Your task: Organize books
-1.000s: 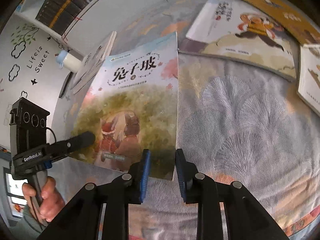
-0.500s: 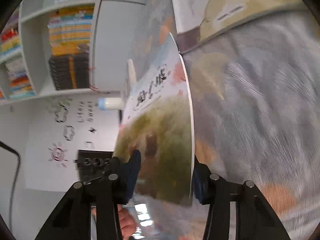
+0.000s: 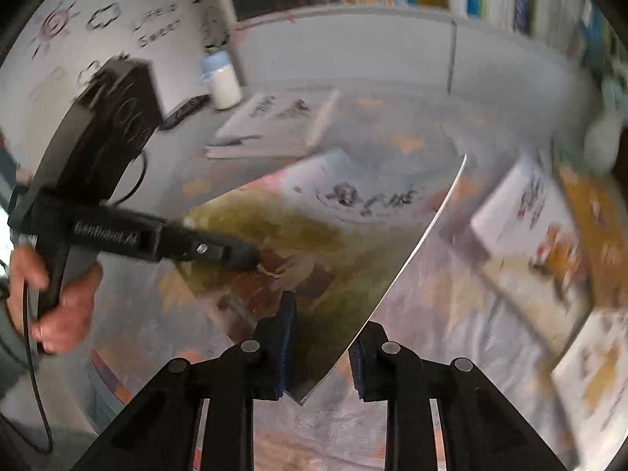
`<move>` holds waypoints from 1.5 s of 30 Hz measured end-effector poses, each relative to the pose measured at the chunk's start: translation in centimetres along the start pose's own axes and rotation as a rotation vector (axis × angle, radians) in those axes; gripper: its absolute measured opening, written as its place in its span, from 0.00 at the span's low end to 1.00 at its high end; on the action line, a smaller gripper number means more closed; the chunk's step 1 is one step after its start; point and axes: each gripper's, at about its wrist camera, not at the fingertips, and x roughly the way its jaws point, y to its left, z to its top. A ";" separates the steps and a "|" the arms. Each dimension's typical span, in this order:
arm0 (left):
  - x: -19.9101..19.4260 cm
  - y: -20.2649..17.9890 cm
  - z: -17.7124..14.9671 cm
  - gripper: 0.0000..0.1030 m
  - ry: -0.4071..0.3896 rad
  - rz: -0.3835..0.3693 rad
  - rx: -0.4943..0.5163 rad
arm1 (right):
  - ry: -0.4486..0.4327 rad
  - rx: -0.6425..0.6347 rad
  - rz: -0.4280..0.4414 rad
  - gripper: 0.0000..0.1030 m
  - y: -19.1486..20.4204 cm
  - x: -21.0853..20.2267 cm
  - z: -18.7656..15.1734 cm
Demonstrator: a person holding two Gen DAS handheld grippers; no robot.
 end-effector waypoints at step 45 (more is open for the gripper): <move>-8.7 18.4 8.3 0.22 -0.310 0.274 -0.293 | 0.073 0.005 0.205 0.25 0.8 20.5 21.4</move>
